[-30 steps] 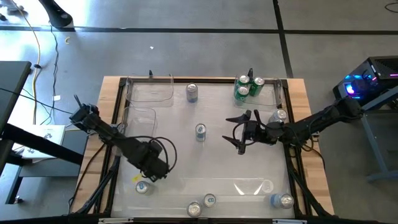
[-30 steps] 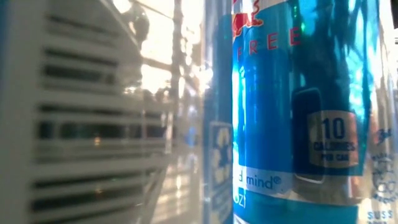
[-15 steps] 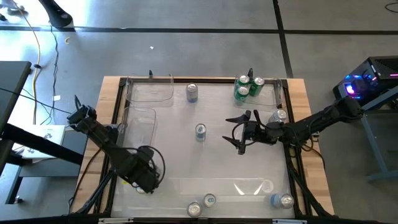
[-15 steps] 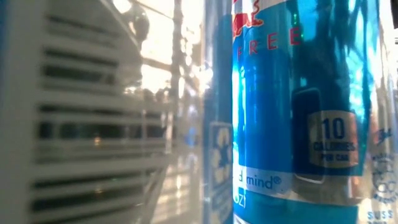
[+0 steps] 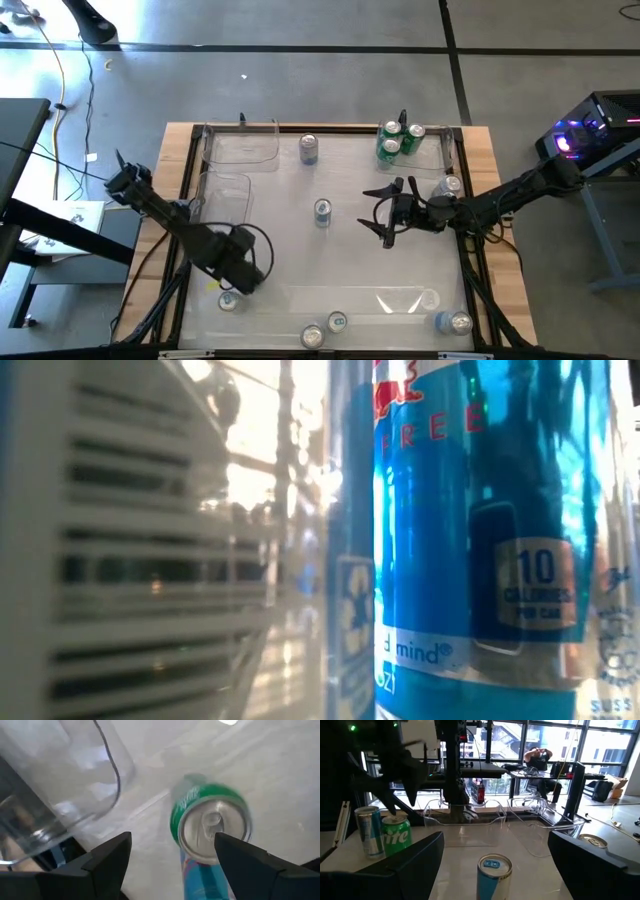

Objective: Sort soda cans
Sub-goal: Put the green soda can into the top right transparent bin

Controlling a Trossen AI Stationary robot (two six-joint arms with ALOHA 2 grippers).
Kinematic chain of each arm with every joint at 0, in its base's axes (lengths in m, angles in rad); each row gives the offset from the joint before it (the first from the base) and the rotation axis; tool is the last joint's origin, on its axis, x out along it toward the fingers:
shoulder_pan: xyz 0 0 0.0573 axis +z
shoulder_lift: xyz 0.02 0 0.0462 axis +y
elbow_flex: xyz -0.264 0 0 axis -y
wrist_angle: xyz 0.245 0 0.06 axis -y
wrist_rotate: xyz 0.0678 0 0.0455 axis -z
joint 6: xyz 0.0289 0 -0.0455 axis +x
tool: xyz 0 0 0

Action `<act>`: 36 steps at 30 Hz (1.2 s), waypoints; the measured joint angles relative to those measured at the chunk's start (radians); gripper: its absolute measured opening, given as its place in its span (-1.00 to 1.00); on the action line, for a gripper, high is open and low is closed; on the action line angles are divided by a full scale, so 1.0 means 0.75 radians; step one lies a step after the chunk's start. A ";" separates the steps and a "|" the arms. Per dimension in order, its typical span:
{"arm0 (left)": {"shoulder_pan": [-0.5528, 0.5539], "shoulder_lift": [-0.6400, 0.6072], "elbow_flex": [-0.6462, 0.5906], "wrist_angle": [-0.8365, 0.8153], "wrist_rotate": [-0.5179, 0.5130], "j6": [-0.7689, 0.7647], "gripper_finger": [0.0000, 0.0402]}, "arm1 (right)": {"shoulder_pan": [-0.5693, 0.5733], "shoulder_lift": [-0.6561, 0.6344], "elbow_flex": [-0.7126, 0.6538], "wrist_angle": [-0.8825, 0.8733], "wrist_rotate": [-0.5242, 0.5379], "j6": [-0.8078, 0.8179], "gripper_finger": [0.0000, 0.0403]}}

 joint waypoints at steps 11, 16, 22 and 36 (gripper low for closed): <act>0.001 -0.021 0.000 0.212 -0.075 0.199 0.44 | 0.000 0.000 0.000 -0.011 -0.001 0.004 0.76; 0.006 -0.018 0.000 0.242 -0.104 0.607 0.48 | 0.000 0.000 0.000 -0.014 -0.001 0.004 0.76; -0.001 -0.014 0.000 0.241 -0.113 0.933 0.49 | 0.000 0.000 -0.001 -0.014 -0.002 0.004 0.76; -0.007 0.039 0.001 0.200 -0.095 1.166 0.54 | 0.000 0.001 -0.001 -0.036 -0.003 0.039 0.76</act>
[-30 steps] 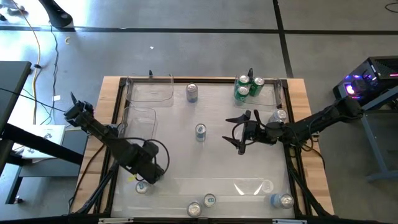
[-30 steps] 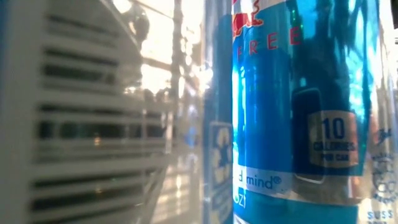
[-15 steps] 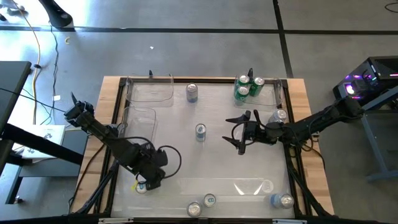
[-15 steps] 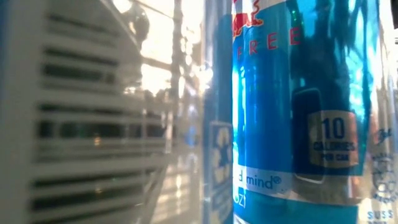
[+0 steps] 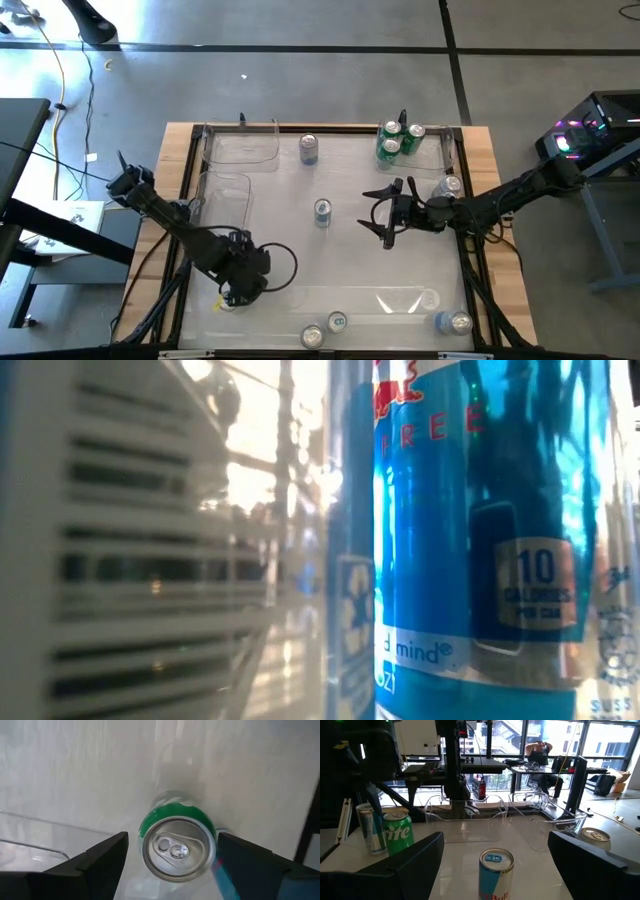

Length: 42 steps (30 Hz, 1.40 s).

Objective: Sort soda cans
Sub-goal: Put the green soda can into the top right transparent bin

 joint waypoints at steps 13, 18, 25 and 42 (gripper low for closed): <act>0.003 0.086 -0.002 -0.009 0.017 0.045 0.66 | 0.000 0.000 0.000 0.002 0.001 -0.001 0.76; 0.003 0.089 -0.057 0.062 0.059 0.061 0.66 | 0.000 0.000 0.000 0.000 0.001 -0.001 0.76; 0.003 0.088 -0.106 0.071 0.112 0.067 0.64 | 0.000 0.000 0.000 -0.008 0.001 -0.001 0.76; 0.102 0.092 -0.021 0.072 0.092 0.197 0.48 | 0.000 -0.001 0.000 0.071 0.002 -0.005 0.76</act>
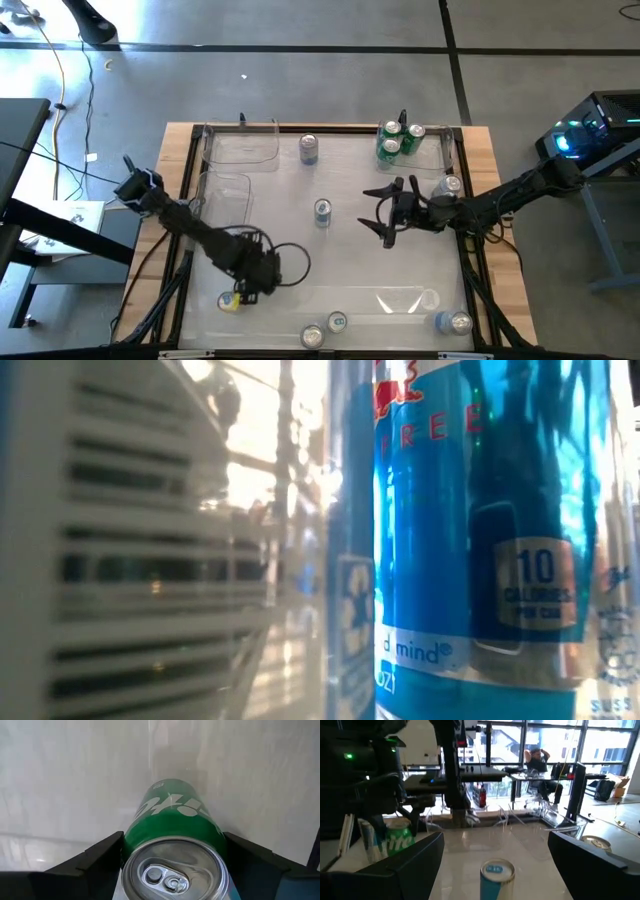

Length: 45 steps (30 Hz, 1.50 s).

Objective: Sort soda cans
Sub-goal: Put the green soda can into the top right transparent bin

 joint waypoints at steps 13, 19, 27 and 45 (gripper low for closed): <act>0.280 0.126 0.361 0.061 -0.009 0.385 0.48 | 0.000 -0.309 0.000 -0.265 -0.002 0.215 0.76; 0.381 0.373 0.691 0.017 -0.003 0.678 0.48 | 0.000 -0.516 0.000 -0.628 -0.006 0.396 0.76; 0.501 0.693 0.996 -0.039 0.001 0.992 0.48 | 0.000 -0.587 0.000 -0.938 -0.013 0.590 0.76; 0.564 0.875 1.156 0.057 -0.009 1.092 0.69 | 0.000 -0.584 0.001 -1.032 -0.013 0.665 0.76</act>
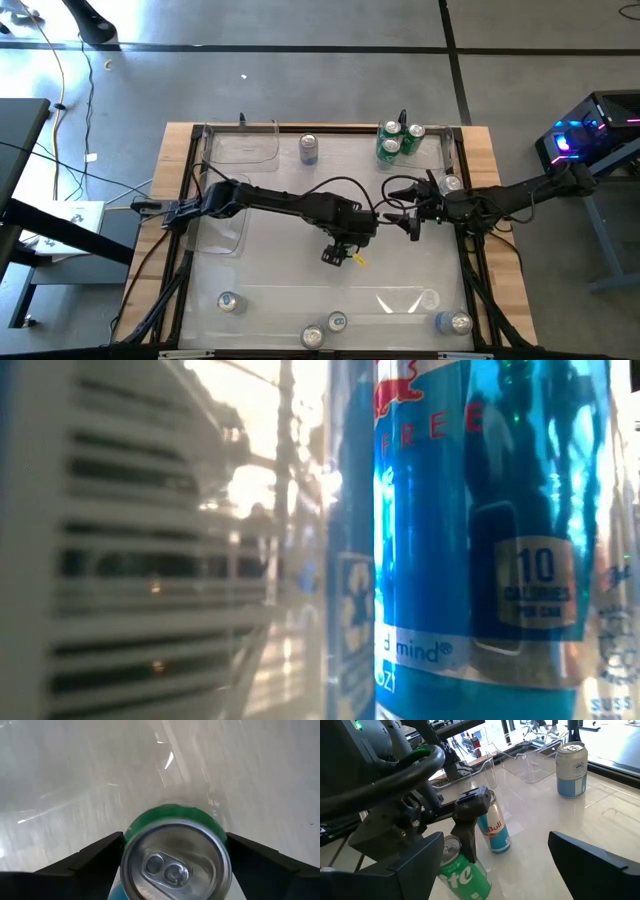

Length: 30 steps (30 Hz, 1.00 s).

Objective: Sort soda cans
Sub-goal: Put the green soda can into the top right transparent bin

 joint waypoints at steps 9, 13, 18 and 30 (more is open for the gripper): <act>-0.004 -0.021 -0.001 0.026 -0.017 -0.004 0.73 | 0.000 0.010 0.000 -0.047 0.002 -0.002 0.76; -0.024 -0.075 0.002 0.000 -0.030 -0.065 0.73 | 0.000 0.078 0.001 -0.030 0.004 -0.038 0.76; -0.061 -0.170 0.000 -0.087 -0.082 -0.145 0.73 | 0.044 0.259 0.001 0.159 -0.042 -0.227 0.76; -0.154 -0.717 -0.493 0.131 -0.656 -0.425 0.74 | 0.109 0.633 0.001 0.768 -0.312 -0.572 0.76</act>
